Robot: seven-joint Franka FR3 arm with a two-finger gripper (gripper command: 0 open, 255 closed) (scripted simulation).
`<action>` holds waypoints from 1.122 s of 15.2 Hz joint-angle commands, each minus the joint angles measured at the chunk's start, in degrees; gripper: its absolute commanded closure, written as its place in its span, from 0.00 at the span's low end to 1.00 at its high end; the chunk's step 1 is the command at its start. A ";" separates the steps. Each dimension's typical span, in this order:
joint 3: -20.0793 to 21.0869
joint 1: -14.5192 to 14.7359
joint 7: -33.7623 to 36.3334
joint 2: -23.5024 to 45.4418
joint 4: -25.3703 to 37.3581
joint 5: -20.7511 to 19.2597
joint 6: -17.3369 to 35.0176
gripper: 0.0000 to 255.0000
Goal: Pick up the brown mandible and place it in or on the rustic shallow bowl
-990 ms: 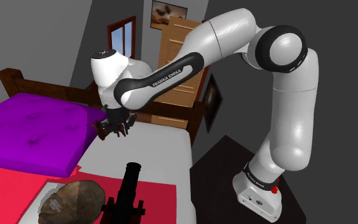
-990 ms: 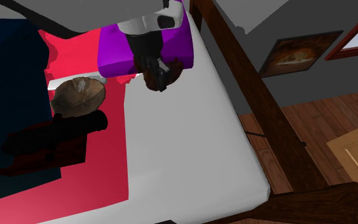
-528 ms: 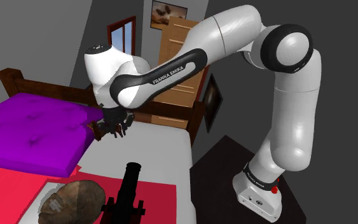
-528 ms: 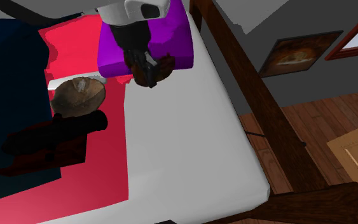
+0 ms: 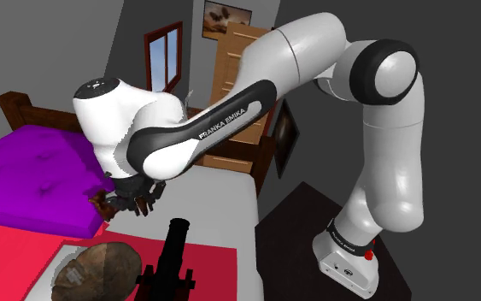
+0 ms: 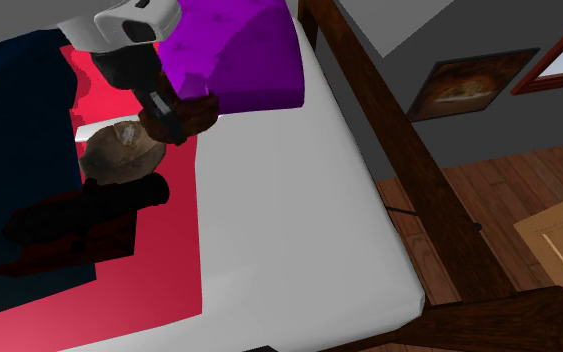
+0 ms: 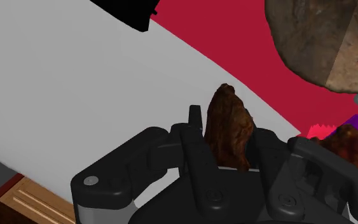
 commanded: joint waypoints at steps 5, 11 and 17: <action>0.73 7.16 7.05 4.62 5.79 -1.41 -2.46 1.00; 0.42 12.56 11.64 9.59 10.47 -3.05 -2.98 1.00; -0.54 13.06 12.49 12.02 9.61 -4.38 0.09 1.00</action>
